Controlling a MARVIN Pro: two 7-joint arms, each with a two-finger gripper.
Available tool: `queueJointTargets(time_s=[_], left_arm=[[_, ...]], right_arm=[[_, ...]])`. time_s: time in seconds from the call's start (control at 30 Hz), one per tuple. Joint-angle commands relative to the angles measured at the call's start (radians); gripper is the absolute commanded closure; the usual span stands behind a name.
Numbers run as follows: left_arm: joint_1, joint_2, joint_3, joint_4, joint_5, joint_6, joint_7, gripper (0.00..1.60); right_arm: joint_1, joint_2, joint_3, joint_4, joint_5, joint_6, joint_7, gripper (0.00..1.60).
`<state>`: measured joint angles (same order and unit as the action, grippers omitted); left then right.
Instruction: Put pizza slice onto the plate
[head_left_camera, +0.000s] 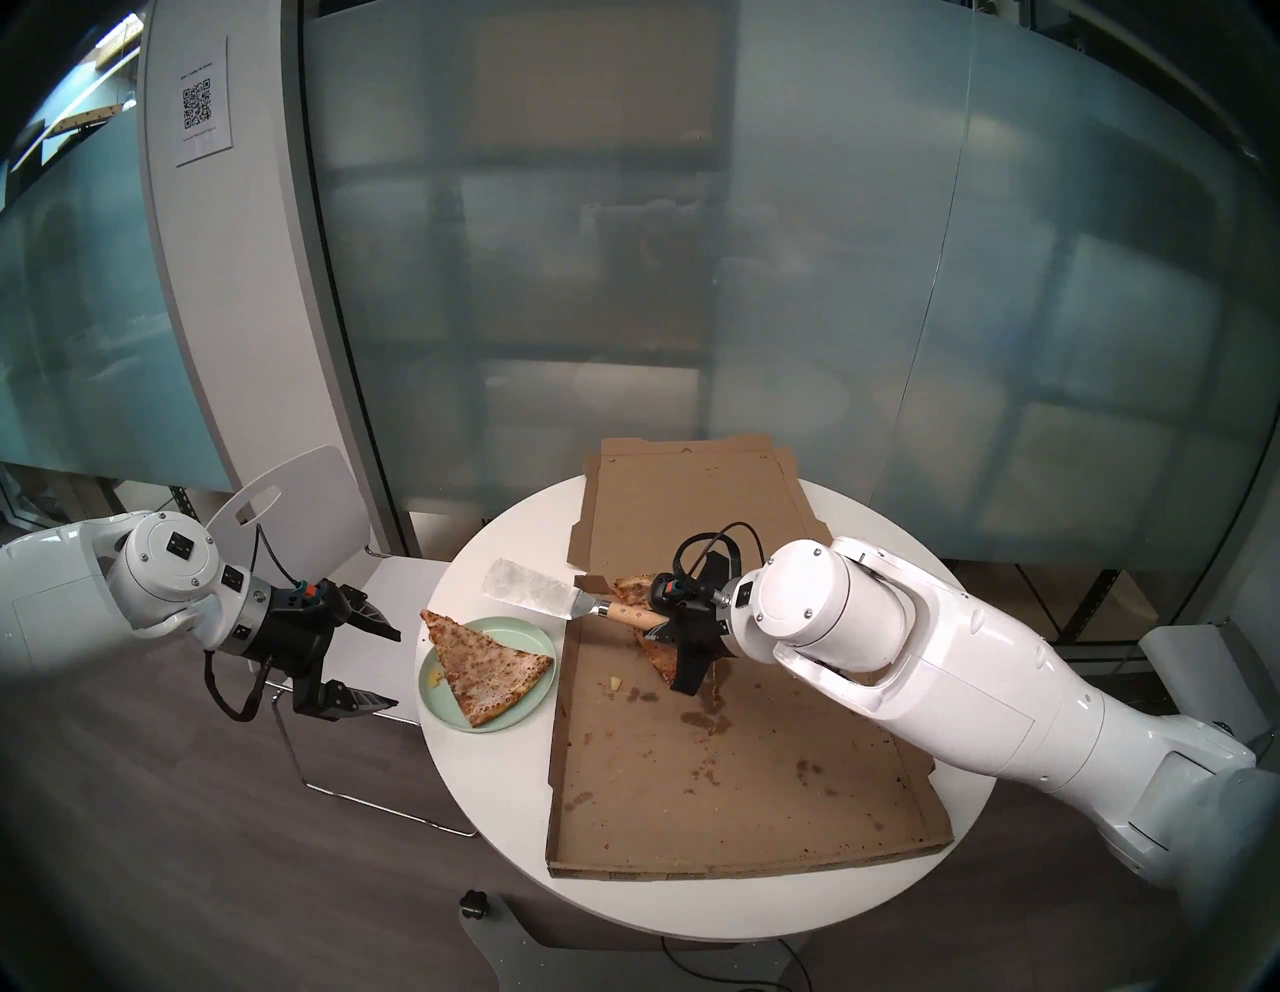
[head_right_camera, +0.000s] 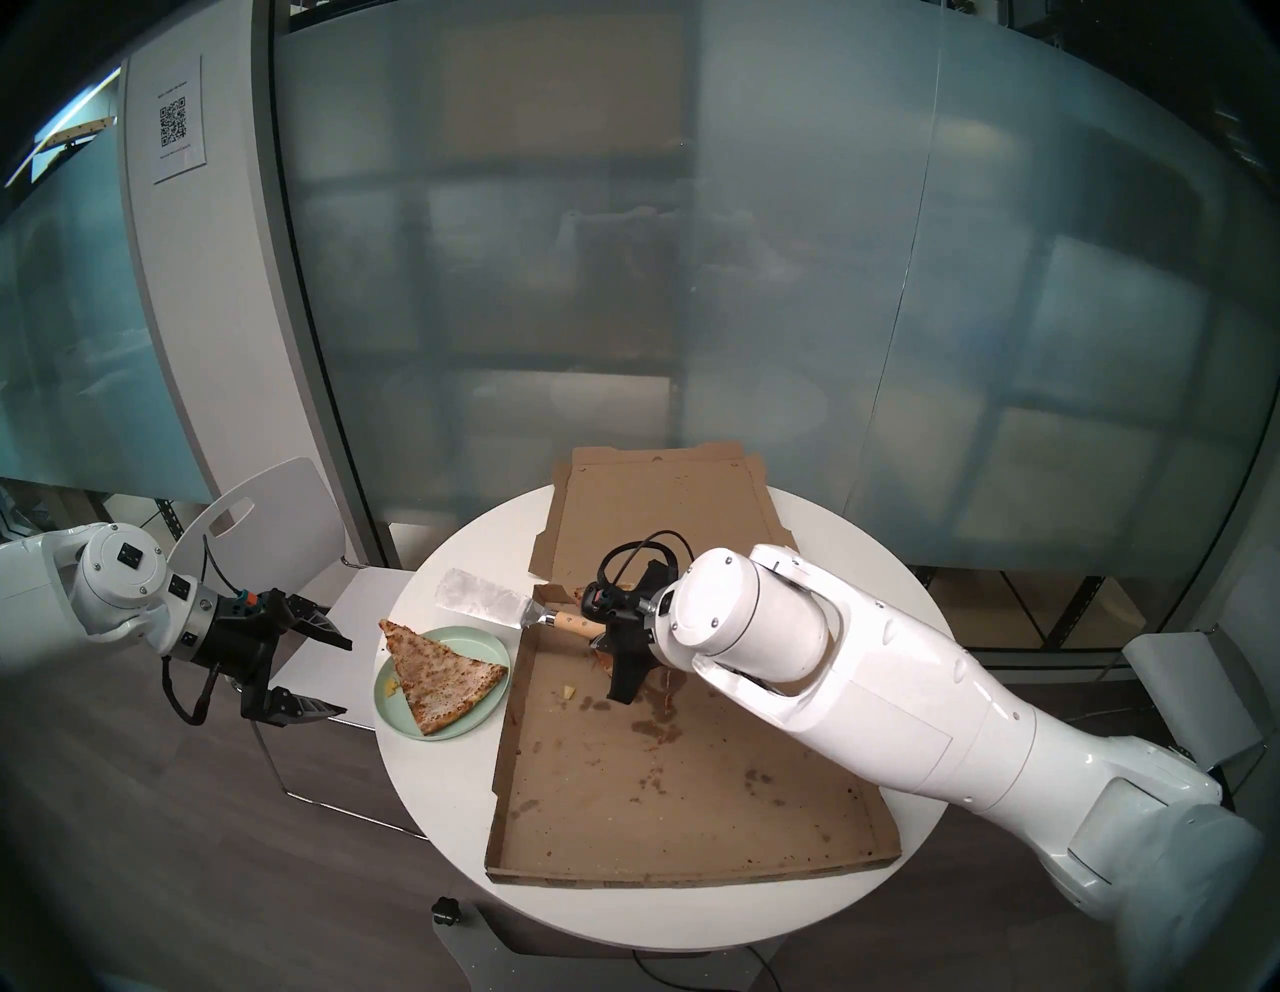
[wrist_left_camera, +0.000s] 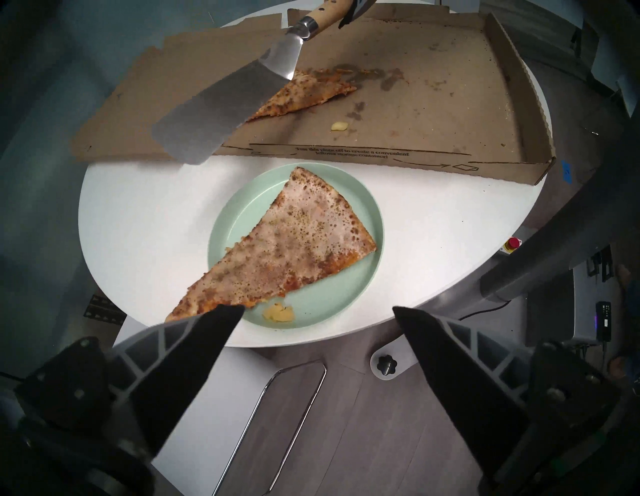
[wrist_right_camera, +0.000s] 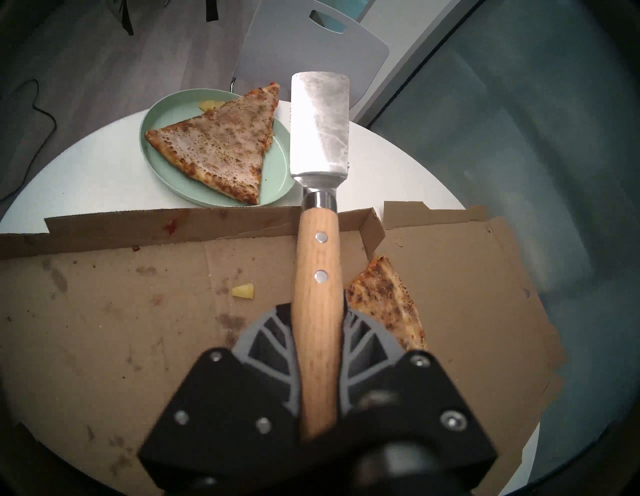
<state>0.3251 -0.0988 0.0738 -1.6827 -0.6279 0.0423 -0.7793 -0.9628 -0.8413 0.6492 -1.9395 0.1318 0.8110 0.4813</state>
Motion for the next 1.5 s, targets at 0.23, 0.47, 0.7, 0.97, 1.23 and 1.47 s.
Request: queueJointTargets(time_s=[0.23,0.47,0.7,0.97,1.23,1.47], left_arm=[[-0.048,-0.001,-0.042,-0.069,0.010,0.009,0.003,0.00],[-0.054,-0.001,-0.050,-0.111,0.016,0.022,0.030,0.00],[-0.050,-0.001,-0.049,-0.151,0.017,0.029,0.067,0.00],[-0.043,-0.027,-0.044,-0.173,0.003,0.032,0.125,0.00],[-0.040,-0.057,-0.042,-0.180,-0.018,0.033,0.176,0.00],[-0.038,-0.075,-0.040,-0.194,-0.031,0.032,0.214,0.00]], right_arm=[[-0.142,0.186,0.196,-0.108,0.173,0.011,0.012,1.60],[-0.239,0.267,0.280,-0.147,0.247,-0.002,0.003,1.60],[-0.340,0.353,0.352,-0.184,0.319,-0.035,-0.021,1.60],[-0.456,0.453,0.438,-0.209,0.389,-0.046,-0.039,1.60],[-0.556,0.537,0.496,-0.187,0.441,-0.047,-0.060,1.60],[-0.648,0.614,0.548,-0.175,0.499,-0.072,-0.089,1.60]])
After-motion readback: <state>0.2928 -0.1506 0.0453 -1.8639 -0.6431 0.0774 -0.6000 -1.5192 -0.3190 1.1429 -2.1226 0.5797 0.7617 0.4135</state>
